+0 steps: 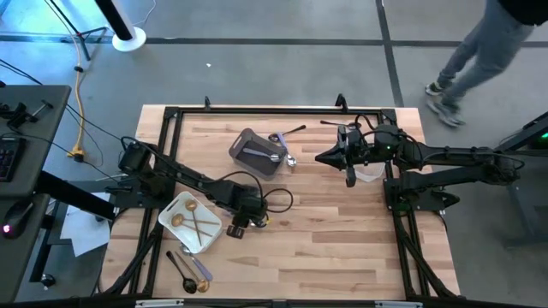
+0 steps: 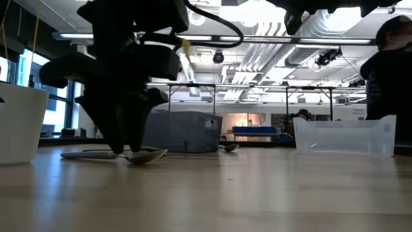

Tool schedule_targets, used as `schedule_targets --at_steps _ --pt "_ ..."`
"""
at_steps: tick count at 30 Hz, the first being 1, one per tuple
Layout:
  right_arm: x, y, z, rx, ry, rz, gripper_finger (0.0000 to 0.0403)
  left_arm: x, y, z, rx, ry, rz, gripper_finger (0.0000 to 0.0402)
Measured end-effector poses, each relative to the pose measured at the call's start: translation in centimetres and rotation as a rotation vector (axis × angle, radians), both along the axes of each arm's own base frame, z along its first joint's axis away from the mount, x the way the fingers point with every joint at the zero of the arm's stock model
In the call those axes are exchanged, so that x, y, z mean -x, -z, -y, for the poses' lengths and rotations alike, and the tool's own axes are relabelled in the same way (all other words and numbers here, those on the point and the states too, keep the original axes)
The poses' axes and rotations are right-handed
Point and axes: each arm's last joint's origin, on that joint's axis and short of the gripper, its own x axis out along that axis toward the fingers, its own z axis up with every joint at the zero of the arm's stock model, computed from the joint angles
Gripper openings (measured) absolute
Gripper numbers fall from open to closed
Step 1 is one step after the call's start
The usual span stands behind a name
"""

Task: Sort silverware by color (type)
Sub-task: Put the center purple spoon into the black bin

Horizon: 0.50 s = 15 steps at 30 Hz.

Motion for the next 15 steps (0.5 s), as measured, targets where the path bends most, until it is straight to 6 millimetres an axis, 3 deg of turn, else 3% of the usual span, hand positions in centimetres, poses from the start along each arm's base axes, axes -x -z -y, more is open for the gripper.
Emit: schedule_targets --at_steps 15 --pt "0.0 0.2 0.0 -0.006 0.000 -0.020 0.0000 -0.2 1.3 0.1 -0.005 0.001 -0.040 0.0157"
